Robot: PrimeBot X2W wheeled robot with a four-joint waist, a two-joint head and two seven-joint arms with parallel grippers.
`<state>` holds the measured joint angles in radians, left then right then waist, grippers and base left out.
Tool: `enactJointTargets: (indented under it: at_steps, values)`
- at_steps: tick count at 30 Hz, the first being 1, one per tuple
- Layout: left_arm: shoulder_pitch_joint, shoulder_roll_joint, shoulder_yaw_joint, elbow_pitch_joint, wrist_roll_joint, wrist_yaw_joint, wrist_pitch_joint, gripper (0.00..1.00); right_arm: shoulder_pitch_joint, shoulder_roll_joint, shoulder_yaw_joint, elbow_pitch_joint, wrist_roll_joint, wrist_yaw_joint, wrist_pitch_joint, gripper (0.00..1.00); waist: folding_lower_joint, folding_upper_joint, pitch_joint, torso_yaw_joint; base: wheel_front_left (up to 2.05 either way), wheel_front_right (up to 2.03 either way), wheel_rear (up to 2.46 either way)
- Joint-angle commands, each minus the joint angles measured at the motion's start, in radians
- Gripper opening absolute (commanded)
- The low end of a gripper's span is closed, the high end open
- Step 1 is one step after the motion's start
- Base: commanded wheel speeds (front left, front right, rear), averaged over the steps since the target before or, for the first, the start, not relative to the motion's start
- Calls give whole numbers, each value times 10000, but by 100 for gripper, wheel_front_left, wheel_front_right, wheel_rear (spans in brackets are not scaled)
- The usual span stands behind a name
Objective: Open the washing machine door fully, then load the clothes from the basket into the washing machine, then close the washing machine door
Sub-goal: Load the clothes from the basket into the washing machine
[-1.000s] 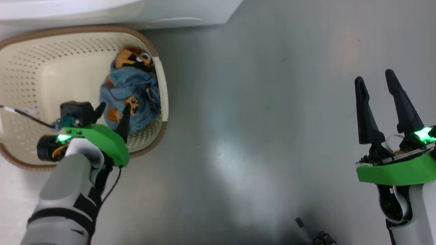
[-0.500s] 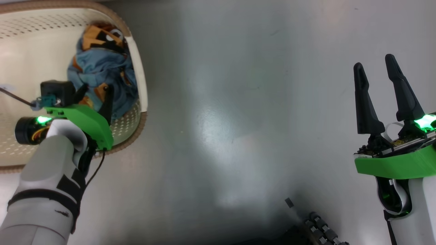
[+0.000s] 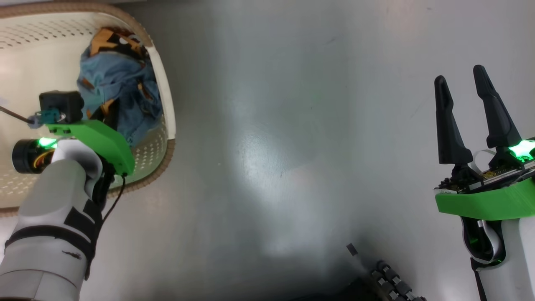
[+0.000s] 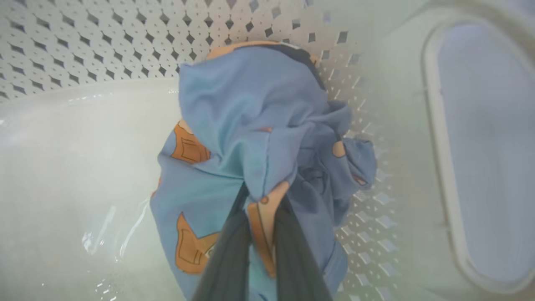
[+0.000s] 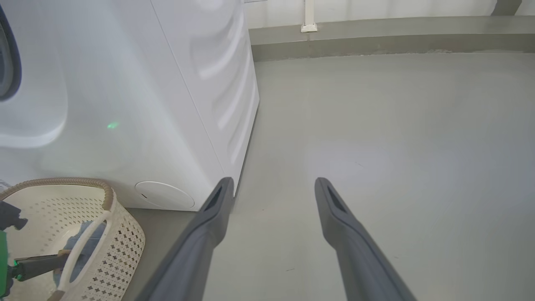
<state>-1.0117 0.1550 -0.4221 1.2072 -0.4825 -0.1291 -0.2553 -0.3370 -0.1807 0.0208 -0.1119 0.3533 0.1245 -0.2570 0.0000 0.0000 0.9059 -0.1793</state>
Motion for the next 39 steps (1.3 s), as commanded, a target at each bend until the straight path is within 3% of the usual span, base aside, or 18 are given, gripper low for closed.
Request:
enactJointTargets:
  at_steps: [1, 12, 23, 39]
  values:
    - [181, 302, 202, -179, -161, -15, -65, 0, 218, -52, 138, -181, -21, 62, -48, 100, 0, 0, -185, 132, 0, 0, 0]
    - [1420, 286, 1682, -1525, -97, -14, -65, 0, 546, -319, 83, 94, -86, 62, -48, 100, 0, 0, -1829, 788, 0, 0, 0]
    - [3617, 72, 3258, -3689, 1082, -14, -65, 0, 1415, -509, 98, 650, -101, 62, -48, 100, 0, 0, -4175, 1396, 0, 0, 0]
    - [6208, -143, 3848, -6619, 2245, -15, -65, 0, 3058, -526, -218, 1030, -125, 62, -48, 100, 0, 0, -6636, 2007, 0, 0, 0]
